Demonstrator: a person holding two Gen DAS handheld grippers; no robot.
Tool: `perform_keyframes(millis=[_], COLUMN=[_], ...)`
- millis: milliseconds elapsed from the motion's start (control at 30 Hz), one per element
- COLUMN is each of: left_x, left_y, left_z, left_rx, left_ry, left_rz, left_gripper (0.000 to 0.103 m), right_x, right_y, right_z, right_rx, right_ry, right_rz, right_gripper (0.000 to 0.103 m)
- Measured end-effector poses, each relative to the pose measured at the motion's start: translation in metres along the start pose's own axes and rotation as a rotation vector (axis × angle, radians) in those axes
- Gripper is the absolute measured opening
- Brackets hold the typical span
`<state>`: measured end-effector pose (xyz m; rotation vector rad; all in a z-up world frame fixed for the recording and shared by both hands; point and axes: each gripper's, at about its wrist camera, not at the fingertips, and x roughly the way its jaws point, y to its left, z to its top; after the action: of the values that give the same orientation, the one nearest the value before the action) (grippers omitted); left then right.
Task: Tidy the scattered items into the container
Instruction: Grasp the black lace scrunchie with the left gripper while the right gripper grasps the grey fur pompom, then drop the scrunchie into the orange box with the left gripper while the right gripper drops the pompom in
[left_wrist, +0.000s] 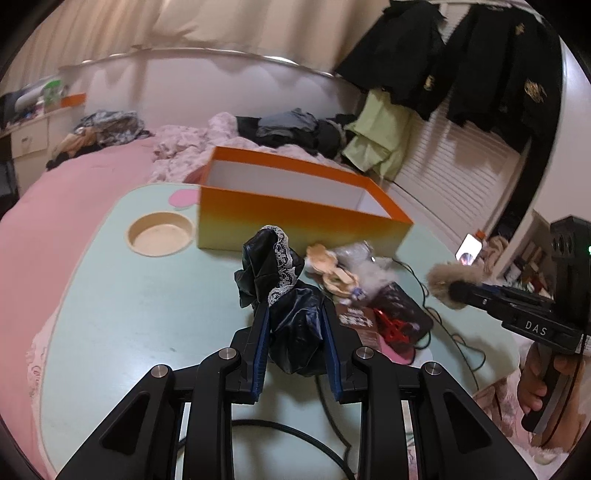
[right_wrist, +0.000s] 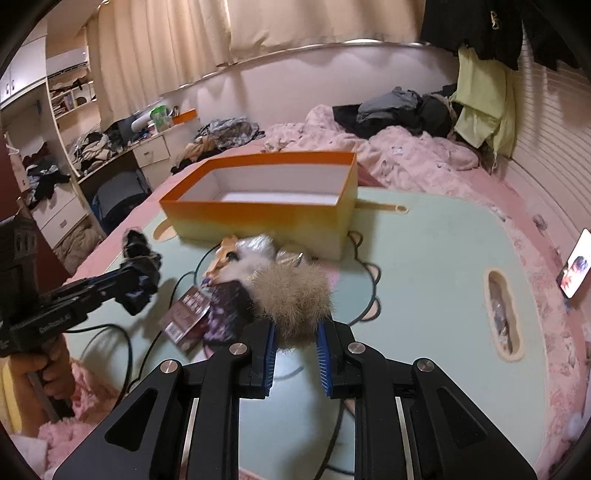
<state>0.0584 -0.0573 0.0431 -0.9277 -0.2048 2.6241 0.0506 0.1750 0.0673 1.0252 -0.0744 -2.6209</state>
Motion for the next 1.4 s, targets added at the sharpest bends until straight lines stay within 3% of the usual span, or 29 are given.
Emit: perform_keyframes(millis=[300, 500, 733, 967, 1000, 1067, 1133, 1200, 1267, 1400], left_x=[-0.004, -0.003, 0.043, 0.084, 0.089, 0.094, 0.090, 0.082, 0.074, 0.058], left_y=[-0.004, -0.001, 0.000, 0.009, 0.009, 0.010, 0.009, 0.006, 0.004, -0.001], left_z=[0.008, 0.062, 0.126, 0.131, 0.130, 0.129, 0.128, 0.127, 0.126, 0.120], left_rx=[0.019, 0.034, 0.074, 0.004, -0.004, -0.024, -0.025, -0.010, -0.003, 0.000], left_ry=[-0.007, -0.050, -0.009, 0.053, 0.067, 0.083, 0.053, 0.026, 0.013, 0.000], left_rz=[-0.005, -0.017, 0.046, 0.064, 0.067, 0.070, 0.068, 0.083, 0.094, 0.087], left_gripper=[0.025, 0.025, 0.025, 0.026, 0.030, 0.053, 0.063, 0.065, 0.066, 0.067], right_x=[0.010, 0.015, 0.049, 0.088, 0.092, 0.096, 0.097, 0.091, 0.083, 0.064], right_y=[0.005, 0.011, 0.005, -0.004, -0.004, -0.008, -0.011, -0.014, -0.016, -0.016], right_z=[0.011, 0.059, 0.119, 0.127, 0.126, 0.126, 0.128, 0.127, 0.125, 0.120], right_rx=[0.004, -0.047, -0.021, 0.022, 0.027, 0.058, 0.090, 0.107, 0.118, 0.126], right_ry=[0.007, -0.048, -0.044, 0.040, 0.046, 0.059, 0.055, 0.028, 0.000, -0.046], right_rz=[0.015, -0.036, -0.034, -0.004, -0.017, -0.044, -0.042, -0.029, -0.029, -0.021], right_gripper=[0.020, 0.020, 0.020, 0.021, 0.022, 0.033, 0.033, 0.040, 0.060, 0.061])
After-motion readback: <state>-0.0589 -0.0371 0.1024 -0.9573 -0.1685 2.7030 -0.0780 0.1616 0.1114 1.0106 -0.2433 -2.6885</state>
